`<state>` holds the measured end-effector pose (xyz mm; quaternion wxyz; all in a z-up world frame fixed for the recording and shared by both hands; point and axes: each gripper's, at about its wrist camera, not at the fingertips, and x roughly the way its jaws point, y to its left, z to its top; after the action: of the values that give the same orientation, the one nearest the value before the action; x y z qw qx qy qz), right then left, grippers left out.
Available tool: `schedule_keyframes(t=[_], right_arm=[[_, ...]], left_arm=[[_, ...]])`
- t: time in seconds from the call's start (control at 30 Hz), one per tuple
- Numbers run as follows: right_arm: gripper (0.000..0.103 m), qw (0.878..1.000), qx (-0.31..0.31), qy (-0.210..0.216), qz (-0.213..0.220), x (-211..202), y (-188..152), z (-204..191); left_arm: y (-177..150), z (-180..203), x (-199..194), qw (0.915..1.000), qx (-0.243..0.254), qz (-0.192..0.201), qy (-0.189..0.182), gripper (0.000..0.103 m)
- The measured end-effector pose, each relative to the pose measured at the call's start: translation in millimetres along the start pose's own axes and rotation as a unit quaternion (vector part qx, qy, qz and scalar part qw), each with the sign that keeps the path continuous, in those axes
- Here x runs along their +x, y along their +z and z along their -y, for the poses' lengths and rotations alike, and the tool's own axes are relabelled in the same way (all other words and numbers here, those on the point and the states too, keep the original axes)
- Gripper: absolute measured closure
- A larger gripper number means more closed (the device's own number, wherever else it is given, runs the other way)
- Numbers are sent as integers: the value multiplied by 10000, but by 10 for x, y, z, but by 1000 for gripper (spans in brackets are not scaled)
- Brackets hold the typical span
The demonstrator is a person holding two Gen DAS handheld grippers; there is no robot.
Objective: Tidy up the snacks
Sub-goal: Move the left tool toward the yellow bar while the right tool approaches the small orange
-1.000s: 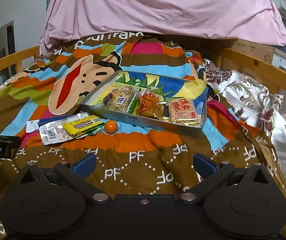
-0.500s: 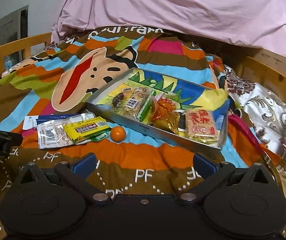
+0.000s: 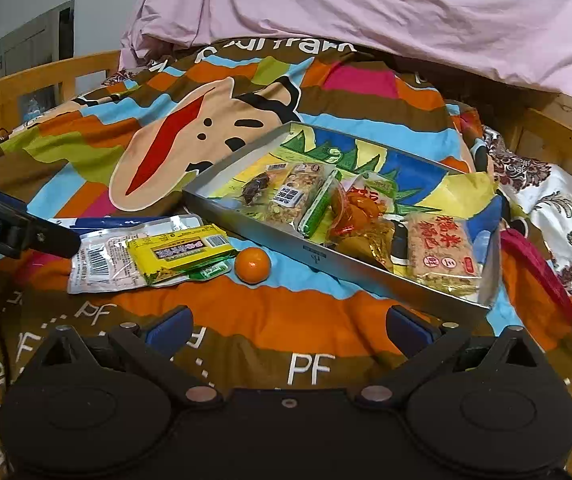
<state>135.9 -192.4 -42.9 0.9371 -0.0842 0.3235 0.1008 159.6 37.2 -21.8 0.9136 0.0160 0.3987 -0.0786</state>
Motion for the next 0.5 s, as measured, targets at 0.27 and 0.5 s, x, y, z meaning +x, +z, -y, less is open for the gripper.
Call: schedule_keyframes(t=[0.27,0.5], right_arm=[[1,9998,132,-74,-128,338,23,111],[1,9994,241,-90,-243,524,35,180]], left_arm=[[90,182,297,9971,741,164,57,0],[122,259,460,9945,991,284,-159,0]])
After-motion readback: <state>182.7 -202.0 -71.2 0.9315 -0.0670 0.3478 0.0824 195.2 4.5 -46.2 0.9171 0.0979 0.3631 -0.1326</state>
